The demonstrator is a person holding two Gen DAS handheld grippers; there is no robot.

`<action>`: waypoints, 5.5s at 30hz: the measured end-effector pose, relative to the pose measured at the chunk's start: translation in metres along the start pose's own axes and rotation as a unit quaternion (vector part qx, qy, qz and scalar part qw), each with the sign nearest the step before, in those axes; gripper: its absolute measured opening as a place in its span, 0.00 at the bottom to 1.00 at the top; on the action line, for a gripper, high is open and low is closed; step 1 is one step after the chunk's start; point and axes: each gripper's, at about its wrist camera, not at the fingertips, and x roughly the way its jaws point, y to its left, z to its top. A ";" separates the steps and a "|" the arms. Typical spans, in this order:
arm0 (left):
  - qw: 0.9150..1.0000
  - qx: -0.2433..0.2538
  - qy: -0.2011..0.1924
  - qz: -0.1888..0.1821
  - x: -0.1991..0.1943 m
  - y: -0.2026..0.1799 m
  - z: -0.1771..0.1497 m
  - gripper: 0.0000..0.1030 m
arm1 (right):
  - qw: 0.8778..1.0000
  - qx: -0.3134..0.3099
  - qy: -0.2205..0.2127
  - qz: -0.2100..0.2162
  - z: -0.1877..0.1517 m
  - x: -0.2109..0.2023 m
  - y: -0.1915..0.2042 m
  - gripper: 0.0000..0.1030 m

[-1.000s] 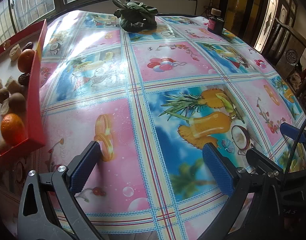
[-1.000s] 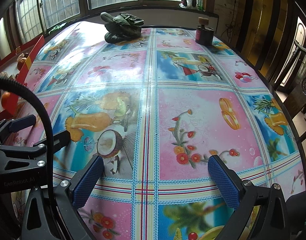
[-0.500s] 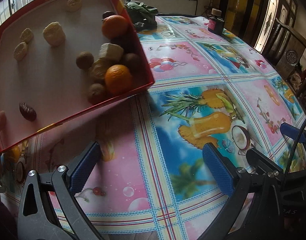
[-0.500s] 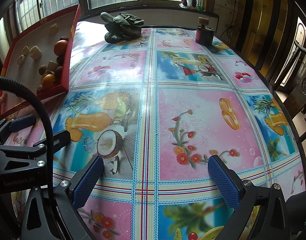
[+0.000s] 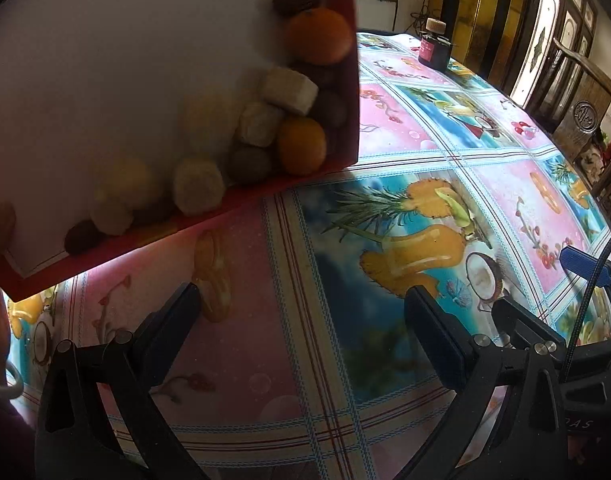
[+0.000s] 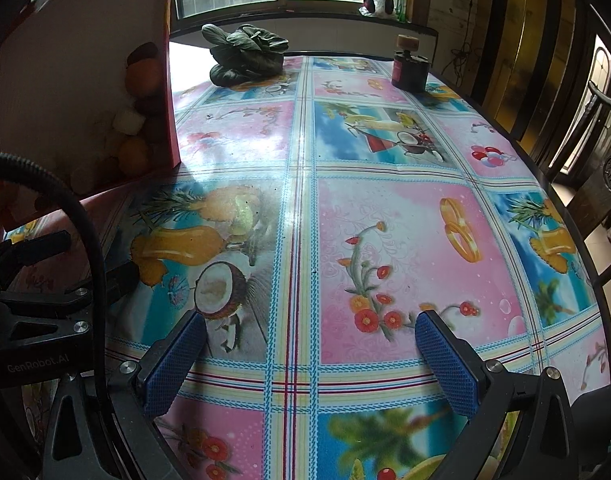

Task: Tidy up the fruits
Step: 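Tip the red tray to spill its fruits onto the tablecloth, then move both tools toward the spilled fruits on the tablecloth, then grasp the red date with the left tool while the right tool grasps a pale cake slice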

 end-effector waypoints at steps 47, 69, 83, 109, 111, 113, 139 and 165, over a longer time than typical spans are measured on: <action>1.000 -0.001 -0.001 0.001 0.001 0.003 0.002 1.00 | 1.000 -0.001 0.001 0.000 0.001 0.000 0.001 1.00; 1.000 -0.001 -0.001 0.001 0.001 0.003 0.002 1.00 | 1.000 -0.001 0.002 0.002 0.001 0.000 0.000 1.00; 1.000 -0.001 0.000 0.002 0.001 0.003 0.002 1.00 | 1.000 -0.001 0.003 0.003 0.001 -0.001 0.000 1.00; 0.998 -0.049 0.014 -0.042 -0.063 0.051 -0.038 0.99 | 0.994 -0.034 -0.043 0.092 -0.011 -0.050 0.003 0.74; 0.998 -0.047 0.015 -0.035 -0.058 0.052 -0.038 0.91 | 0.994 -0.034 -0.041 0.094 -0.013 -0.050 0.003 0.74; 0.999 -0.041 0.020 -0.026 -0.053 0.051 -0.037 0.82 | 0.994 -0.032 -0.040 0.094 -0.013 -0.049 0.002 0.74; 0.999 -0.040 0.009 -0.002 -0.069 0.058 -0.043 0.22 | 0.975 -0.090 -0.041 0.197 0.018 -0.030 0.063 0.60; 0.994 -0.095 -0.019 0.048 -0.107 0.118 -0.049 0.22 | 0.968 -0.148 -0.040 0.198 0.043 -0.017 0.128 0.27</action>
